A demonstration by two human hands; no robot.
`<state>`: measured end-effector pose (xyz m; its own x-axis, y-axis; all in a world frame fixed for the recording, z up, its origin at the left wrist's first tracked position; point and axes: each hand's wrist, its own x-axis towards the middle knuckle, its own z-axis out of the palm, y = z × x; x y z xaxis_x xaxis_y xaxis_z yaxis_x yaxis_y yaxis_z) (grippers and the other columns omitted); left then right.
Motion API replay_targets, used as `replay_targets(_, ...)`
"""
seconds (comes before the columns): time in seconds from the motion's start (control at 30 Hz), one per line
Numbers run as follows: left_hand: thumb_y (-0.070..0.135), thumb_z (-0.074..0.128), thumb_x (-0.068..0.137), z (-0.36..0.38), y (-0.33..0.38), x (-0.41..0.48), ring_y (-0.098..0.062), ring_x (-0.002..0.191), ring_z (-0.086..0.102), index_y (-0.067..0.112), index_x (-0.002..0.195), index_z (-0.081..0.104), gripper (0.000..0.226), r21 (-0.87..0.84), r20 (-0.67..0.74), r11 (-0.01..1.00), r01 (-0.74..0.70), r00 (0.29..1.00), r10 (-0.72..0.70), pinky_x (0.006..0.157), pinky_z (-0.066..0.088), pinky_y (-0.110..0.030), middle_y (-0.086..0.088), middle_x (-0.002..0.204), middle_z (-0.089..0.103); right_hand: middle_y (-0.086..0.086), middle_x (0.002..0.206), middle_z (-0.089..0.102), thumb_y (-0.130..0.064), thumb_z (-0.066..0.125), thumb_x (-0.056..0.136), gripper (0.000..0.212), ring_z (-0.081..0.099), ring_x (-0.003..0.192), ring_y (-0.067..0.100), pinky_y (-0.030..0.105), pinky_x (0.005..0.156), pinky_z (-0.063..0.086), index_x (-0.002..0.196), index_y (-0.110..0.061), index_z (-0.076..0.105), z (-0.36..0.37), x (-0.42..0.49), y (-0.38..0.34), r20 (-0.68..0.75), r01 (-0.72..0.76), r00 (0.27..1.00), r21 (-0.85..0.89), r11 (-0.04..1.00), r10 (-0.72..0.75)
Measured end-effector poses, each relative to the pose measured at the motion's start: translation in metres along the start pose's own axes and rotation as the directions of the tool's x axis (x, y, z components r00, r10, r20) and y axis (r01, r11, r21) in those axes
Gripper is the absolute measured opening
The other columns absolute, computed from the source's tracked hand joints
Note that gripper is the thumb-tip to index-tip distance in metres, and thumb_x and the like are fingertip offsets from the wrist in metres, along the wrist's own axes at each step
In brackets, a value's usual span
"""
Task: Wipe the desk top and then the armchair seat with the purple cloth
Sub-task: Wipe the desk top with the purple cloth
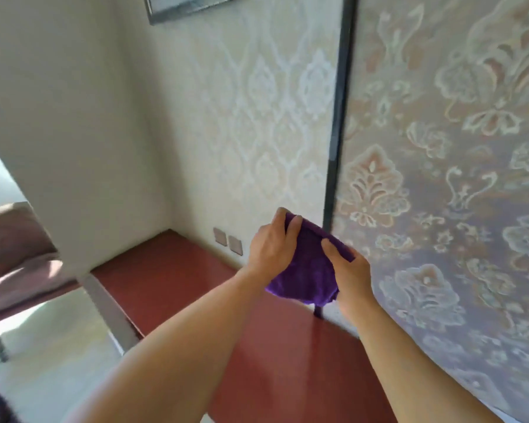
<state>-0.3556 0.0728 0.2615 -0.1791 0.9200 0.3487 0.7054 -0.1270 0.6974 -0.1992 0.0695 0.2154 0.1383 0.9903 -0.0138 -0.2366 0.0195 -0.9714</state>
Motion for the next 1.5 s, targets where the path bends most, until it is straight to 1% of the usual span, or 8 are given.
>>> replay_targets(0.17, 0.066, 0.030, 0.096, -0.122, -0.101, 0.021, -0.034, 0.081, 0.063, 0.034, 0.094, 0.045, 0.036, -0.001, -0.115, 0.991, 0.136, 0.984, -0.135, 0.075, 0.050, -0.044, -0.005, 0.083, 0.066, 0.000, 0.084, 0.075, -0.046, 0.077, 0.085, 0.029, 0.070, 0.078, 0.019, 0.034, 0.069, 0.058, 0.089, -0.018, 0.071, 0.165, -0.003, 0.021, 0.096, 0.111, 0.991, -0.146, 0.983, -0.098)
replay_targets(0.43, 0.068, 0.031, 0.094, -0.223, -0.301, 0.025, -0.024, 0.078, 0.063, 0.032, 0.091, 0.048, 0.040, -0.068, -0.160, 0.918, 0.391, 0.904, -0.397, 0.070, 0.047, -0.039, -0.003, 0.084, 0.067, -0.013, 0.068, 0.064, -0.059, 0.068, 0.086, 0.038, 0.060, 0.063, -0.003, 0.012, 0.053, 0.036, 0.071, -0.024, 0.062, 0.364, -0.008, 0.129, 0.197, 0.158, 0.976, -0.370, 0.915, -0.089)
replay_targets(0.8, 0.073, 0.027, 0.091, -0.191, -0.494, 0.079, -0.024, 0.080, 0.066, 0.034, 0.096, 0.046, 0.043, -0.032, -0.095, 0.809, 0.587, 0.804, -0.587, 0.079, 0.056, -0.046, 0.001, 0.085, 0.067, -0.010, 0.075, 0.068, -0.064, 0.065, 0.087, 0.040, 0.059, 0.071, 0.000, 0.014, 0.055, 0.035, 0.078, -0.024, 0.064, 0.468, 0.064, 0.289, 0.204, 0.009, 0.972, -0.532, 0.847, 0.118)
replay_targets(1.0, 0.052, 0.039, 0.102, -0.122, -0.588, 0.130, -0.024, 0.078, 0.066, 0.034, 0.101, 0.049, 0.021, 0.054, 0.063, 0.830, 0.556, 0.827, -0.558, 0.077, 0.055, -0.043, 0.005, 0.083, 0.066, -0.004, 0.076, 0.070, -0.069, 0.064, 0.083, 0.046, 0.067, 0.080, 0.023, 0.038, 0.073, 0.052, 0.077, -0.024, 0.064, 0.460, 0.140, 0.388, -0.016, -0.242, 0.964, -0.470, 0.849, 0.266)
replay_targets(1.2, 0.041, 0.038, 0.105, -0.065, -0.660, 0.190, -0.024, 0.126, 0.055, 0.027, 0.141, 0.048, 0.039, 0.293, 0.109, 0.834, 0.468, 0.850, -0.515, 0.103, 0.046, -0.041, 0.001, 0.139, 0.059, -0.015, 0.085, 0.067, -0.050, 0.078, 0.082, 0.026, 0.067, 0.085, 0.013, 0.031, 0.083, 0.049, 0.090, -0.033, 0.060, 0.468, 0.216, 0.435, -0.242, -0.233, 0.960, -0.405, 0.884, 0.143)
replay_targets(1.3, 0.034, 0.036, 0.107, -0.049, -0.708, 0.218, -0.024, 0.149, 0.034, 0.022, 0.152, 0.041, 0.047, 0.409, 0.133, 0.805, 0.430, 0.845, -0.519, 0.121, 0.028, -0.042, -0.003, 0.159, 0.041, -0.013, 0.113, 0.065, -0.028, 0.085, 0.078, 0.056, 0.061, 0.099, 0.010, 0.018, 0.094, 0.041, 0.126, -0.032, 0.058, 0.479, 0.244, 0.457, -0.214, -0.111, 0.977, -0.516, 0.850, -0.002)
replay_targets(1.37, 0.032, 0.034, 0.107, -0.045, -0.744, 0.234, -0.026, 0.156, 0.018, 0.021, 0.156, 0.035, 0.051, 0.472, 0.135, 0.773, 0.424, 0.831, -0.539, 0.126, 0.014, -0.045, -0.005, 0.167, 0.028, -0.003, 0.110, 0.063, -0.016, 0.083, 0.080, 0.056, 0.058, 0.099, 0.015, 0.013, 0.090, 0.036, 0.132, -0.018, 0.061, 0.489, 0.253, 0.478, -0.171, -0.019, 0.979, -0.619, 0.785, -0.111)
replay_targets(1.5, 0.036, 0.033, 0.105, -0.047, -0.819, 0.262, -0.029, 0.158, 0.006, 0.020, 0.159, 0.028, 0.056, 0.573, 0.111, 0.712, 0.406, 0.822, -0.558, 0.127, 0.006, -0.052, -0.007, 0.170, 0.016, 0.022, 0.125, 0.065, 0.005, 0.081, 0.068, 0.030, 0.055, 0.123, 0.048, 0.048, 0.096, 0.044, 0.093, -0.003, 0.067, 0.524, 0.242, 0.534, 0.052, 0.125, 0.985, -0.869, 0.478, -0.162)
